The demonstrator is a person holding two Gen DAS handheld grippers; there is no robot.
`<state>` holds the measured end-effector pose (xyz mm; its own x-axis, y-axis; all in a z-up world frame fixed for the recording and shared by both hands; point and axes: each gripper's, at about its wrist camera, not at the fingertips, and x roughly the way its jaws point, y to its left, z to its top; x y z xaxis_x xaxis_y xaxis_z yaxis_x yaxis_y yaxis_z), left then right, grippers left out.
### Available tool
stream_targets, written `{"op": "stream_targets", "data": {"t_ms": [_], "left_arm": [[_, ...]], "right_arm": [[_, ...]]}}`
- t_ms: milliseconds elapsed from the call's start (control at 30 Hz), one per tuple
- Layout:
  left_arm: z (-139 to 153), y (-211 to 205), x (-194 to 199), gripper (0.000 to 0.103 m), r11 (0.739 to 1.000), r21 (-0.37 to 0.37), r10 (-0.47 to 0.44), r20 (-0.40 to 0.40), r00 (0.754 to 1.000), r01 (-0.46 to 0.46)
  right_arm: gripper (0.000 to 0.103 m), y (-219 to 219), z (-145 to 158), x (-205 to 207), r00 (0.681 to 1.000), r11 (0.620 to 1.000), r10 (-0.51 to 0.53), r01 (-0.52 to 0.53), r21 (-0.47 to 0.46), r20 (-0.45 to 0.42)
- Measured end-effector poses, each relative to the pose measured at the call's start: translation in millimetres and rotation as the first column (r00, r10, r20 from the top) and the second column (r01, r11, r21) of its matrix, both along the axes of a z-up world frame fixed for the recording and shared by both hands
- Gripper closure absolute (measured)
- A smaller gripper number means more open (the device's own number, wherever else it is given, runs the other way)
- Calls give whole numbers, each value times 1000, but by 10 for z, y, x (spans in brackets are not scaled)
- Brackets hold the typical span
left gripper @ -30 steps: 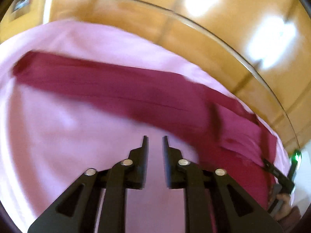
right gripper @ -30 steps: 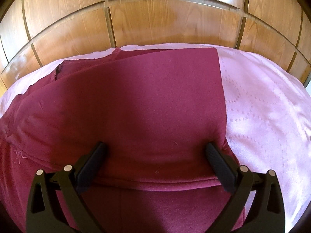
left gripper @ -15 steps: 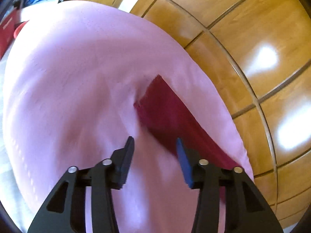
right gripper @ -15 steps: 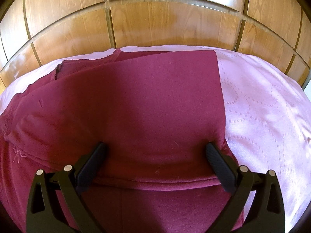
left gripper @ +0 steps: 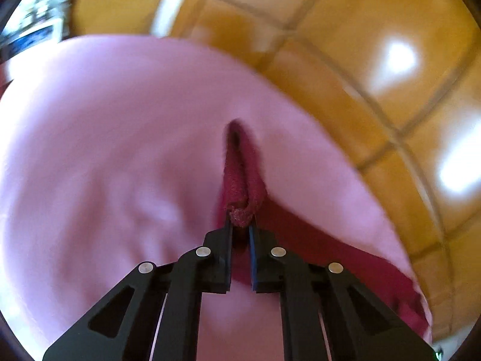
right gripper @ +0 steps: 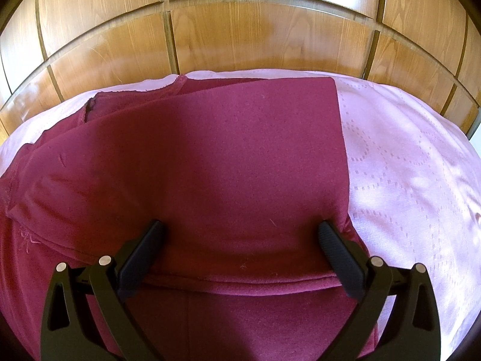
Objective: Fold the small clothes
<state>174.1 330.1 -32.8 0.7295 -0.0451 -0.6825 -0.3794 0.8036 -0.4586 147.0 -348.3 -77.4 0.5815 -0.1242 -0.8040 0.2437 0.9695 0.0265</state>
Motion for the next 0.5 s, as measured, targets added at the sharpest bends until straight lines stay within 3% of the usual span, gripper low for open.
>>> {"op": "stream_targets", "data": {"t_ms": [133, 233, 333, 500], "left_arm": [[307, -803, -69, 95, 982, -2, -188, 113, 976, 189], [404, -1558, -133, 95, 945, 31, -327, 150, 933, 326], [355, -2267, -145, 95, 897, 66, -442, 148, 885, 438], [67, -3181, -168, 95, 826, 53, -563, 81, 822, 561]], "right_arm": [[2, 3, 5, -1, 1000, 1000, 0, 0, -3, 1], [2, 5, 1, -11, 1000, 1000, -2, 2, -2, 2], [2, 4, -4, -16, 1000, 1000, 9, -9, -8, -6], [2, -14, 1, -26, 1000, 1000, 8, -8, 0, -2]]}}
